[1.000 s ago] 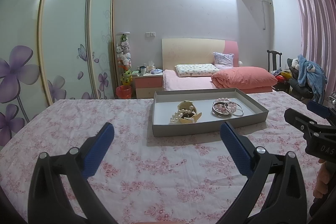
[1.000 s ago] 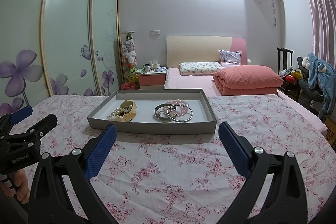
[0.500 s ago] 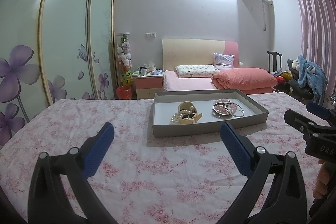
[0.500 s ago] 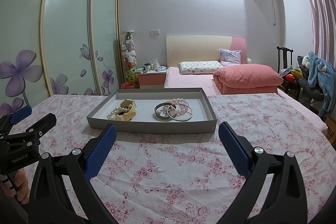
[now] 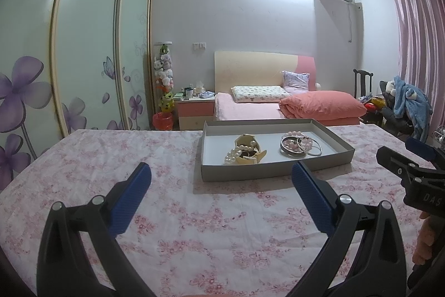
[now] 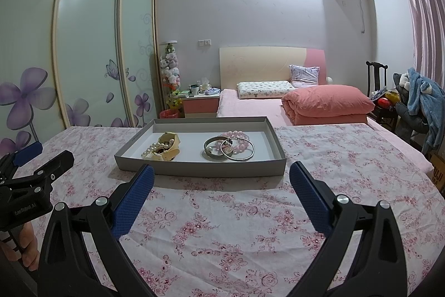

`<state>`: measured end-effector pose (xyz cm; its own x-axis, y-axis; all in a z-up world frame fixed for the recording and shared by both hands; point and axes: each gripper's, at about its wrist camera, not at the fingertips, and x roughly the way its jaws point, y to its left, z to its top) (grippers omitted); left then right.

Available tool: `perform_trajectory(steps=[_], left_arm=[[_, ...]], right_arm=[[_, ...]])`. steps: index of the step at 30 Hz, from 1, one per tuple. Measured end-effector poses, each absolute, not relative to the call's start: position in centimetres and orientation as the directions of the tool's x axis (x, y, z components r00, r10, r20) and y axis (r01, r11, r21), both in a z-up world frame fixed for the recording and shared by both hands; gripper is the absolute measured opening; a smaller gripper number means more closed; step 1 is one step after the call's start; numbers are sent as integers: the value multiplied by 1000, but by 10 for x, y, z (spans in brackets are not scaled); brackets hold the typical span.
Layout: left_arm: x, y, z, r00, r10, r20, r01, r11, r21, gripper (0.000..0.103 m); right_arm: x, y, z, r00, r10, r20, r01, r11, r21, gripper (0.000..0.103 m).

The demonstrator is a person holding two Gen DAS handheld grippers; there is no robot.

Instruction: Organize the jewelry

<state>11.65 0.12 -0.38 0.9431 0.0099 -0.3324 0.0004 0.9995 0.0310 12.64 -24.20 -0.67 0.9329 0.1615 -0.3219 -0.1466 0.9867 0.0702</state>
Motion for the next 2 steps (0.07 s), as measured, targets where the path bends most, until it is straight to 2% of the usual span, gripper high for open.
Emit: perform_trajectory(steps=[2], left_arm=[[116,0,-3,942,8,-336,0,1000,25,99]], right_arm=[[126,-242,-7,933,162,-322,-147,987,71,97]])
